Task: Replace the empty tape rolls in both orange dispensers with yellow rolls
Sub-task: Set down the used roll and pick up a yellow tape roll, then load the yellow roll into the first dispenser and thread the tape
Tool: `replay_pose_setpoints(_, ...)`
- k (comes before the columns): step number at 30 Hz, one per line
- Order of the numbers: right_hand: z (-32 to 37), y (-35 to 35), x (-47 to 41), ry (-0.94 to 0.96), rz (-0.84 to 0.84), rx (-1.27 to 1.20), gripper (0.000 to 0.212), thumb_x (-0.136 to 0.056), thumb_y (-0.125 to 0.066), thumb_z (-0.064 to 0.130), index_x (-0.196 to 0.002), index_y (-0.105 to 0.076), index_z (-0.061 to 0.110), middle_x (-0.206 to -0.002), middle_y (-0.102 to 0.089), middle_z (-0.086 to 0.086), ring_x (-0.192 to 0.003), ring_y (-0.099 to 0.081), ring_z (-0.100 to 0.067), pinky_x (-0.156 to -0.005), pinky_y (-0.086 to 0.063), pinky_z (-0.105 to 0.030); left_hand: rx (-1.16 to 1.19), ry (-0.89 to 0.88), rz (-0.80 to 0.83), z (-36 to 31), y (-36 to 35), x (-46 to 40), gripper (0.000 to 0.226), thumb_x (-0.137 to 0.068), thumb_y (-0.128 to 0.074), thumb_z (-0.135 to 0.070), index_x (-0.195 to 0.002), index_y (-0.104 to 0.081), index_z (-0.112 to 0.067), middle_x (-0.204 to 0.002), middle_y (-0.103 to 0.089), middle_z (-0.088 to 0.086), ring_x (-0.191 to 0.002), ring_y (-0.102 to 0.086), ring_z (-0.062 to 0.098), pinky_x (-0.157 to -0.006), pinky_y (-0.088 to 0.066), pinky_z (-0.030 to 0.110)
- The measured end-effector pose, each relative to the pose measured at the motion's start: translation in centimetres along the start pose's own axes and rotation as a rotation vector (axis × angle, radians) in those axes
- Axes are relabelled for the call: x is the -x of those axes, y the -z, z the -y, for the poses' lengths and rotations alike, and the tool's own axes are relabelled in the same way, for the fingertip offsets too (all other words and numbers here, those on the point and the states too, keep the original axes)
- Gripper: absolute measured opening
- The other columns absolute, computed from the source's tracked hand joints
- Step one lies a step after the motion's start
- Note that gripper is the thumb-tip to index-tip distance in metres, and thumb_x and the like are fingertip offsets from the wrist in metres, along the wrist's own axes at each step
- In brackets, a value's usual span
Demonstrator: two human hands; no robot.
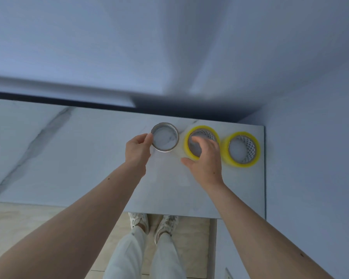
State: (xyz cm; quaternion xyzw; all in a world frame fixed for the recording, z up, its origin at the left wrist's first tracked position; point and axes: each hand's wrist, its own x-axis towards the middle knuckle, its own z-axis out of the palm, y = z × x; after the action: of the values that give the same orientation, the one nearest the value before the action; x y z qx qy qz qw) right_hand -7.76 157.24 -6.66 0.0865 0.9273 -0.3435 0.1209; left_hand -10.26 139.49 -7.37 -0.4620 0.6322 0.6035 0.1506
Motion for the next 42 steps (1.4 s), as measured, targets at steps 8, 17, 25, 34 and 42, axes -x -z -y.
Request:
replay_pose_setpoints(8, -0.8, 0.0, 0.3, -0.026, -0.005, 0.165, 0.017, -0.083, -0.076, 0.026, -0.093, -0.075, 0.012, -0.09, -0.071, -0.004, -0.096, -0.058, -0.023, -0.073, -0.049, -0.031, -0.016, 0.029, -0.103, 0.8, 0.1, 1.4, 0.058, -0.094, -0.06, -0.046, -0.143, -0.05, -0.017, -0.147, -0.051, 0.002, -0.133, -0.048, 0.028, -0.095, -0.038, 0.04)
replay_pose_setpoints(17, -0.3, 0.9, 0.0, 0.014, -0.026, 0.183, 0.019, -0.084, -0.072, 0.02, -0.067, -0.066, 0.013, -0.058, -0.063, -0.004, -0.061, -0.057, -0.026, -0.067, -0.049, -0.038, -0.075, -0.008, -0.161, -0.2, -0.1, 2.1, 0.052, -0.086, -0.061, -0.057, -0.127, -0.06, -0.024, -0.138, -0.053, 0.002, -0.131, -0.045, 0.029, -0.085, -0.042, 0.042)
replay_pose_setpoints(25, 1.7, 4.2, -1.5, -0.27, -0.063, -0.258, 0.021, -0.085, -0.075, 0.018, -0.104, -0.078, 0.009, -0.099, -0.078, -0.007, -0.092, -0.071, -0.021, -0.088, -0.055, -0.035, 0.047, -0.124, -0.048, -2.4, -0.8, 4.4, 0.031, -0.095, -0.062, -0.038, -0.117, -0.063, -0.015, -0.112, -0.064, -0.002, -0.097, -0.059, 0.014, -0.081, -0.044, 0.028)
replay_pose_setpoints(34, 4.4, 7.5, -1.4, -0.469, -0.12, -0.652, 0.023, -0.086, -0.075, 0.02, -0.105, -0.076, 0.007, -0.084, -0.072, 0.003, -0.072, -0.064, -0.005, -0.068, -0.051, -0.017, -0.03, -0.153, 0.35, -4.7, -1.4, 7.4, 0.023, -0.098, -0.059, -0.036, -0.098, -0.07, -0.016, -0.109, -0.074, 0.006, -0.106, -0.067, 0.022, -0.1, -0.05, 0.038)
replay_pose_setpoints(42, 8.5, 9.1, -1.1, -0.443, -0.101, -0.728, 0.008, -0.083, -0.078, 0.023, -0.088, -0.077, 0.017, -0.089, -0.076, -0.003, -0.081, -0.071, -0.016, -0.074, -0.058, -0.025, -0.048, -0.162, 0.485, -6.4, -1.0, 10.5, 0.027, -0.096, -0.062, -0.037, -0.103, -0.072, -0.013, -0.108, -0.074, 0.01, -0.105, -0.07, 0.026, -0.104, -0.051, 0.043)
